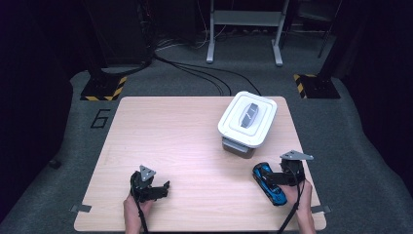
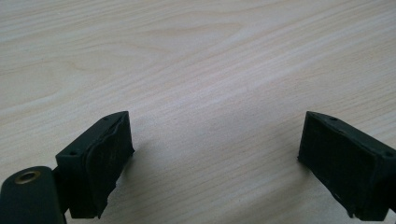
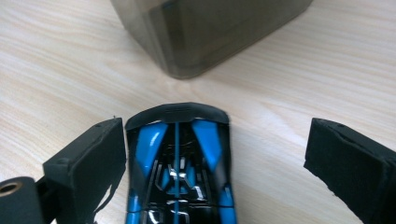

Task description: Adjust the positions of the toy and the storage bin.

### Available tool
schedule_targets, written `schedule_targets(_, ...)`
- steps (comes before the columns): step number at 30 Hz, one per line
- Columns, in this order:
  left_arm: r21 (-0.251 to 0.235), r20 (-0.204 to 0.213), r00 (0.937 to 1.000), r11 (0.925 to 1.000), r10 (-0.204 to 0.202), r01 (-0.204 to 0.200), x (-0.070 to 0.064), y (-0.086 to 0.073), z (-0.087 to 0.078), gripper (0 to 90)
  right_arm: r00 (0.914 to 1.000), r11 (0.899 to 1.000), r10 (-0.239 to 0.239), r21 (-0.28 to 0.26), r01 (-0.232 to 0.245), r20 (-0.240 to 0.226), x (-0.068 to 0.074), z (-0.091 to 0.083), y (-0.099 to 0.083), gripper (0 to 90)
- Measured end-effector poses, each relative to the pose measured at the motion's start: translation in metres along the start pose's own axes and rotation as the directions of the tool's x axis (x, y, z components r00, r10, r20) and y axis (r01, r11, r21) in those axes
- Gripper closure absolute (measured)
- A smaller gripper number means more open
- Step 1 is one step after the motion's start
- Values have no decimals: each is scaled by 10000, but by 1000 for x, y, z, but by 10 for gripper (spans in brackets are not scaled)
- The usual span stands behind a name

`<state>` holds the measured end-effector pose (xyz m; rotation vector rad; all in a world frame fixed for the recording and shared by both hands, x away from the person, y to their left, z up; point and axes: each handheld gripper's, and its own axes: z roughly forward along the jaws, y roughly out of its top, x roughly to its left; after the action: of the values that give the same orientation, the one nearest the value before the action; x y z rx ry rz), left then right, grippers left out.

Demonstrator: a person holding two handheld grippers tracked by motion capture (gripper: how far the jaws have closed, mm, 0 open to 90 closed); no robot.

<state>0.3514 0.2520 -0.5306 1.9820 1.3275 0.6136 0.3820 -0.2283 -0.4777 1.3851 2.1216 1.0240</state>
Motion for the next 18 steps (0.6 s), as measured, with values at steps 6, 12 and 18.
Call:
schedule_targets(6, -3, 4, 10000, 10000, -4, 4, 0, 0, 0, 96, 9998, 9998, 182, -60, -181, 84, -9, -5, 1, 39)
schedule_targets(12, -35, -6, 10000, 10000, -80, 80, 0, 0, 0, 96, 9999, 9993, 80, -353, -76, 104, -11, -15, 15, 36)
schedule_targets(18, -28, 2, 10000, 9999, -96, 96, 0, 0, 1, 96, 10000, 9981, -15, -620, 19, 54, -5, -22, 40, 22)
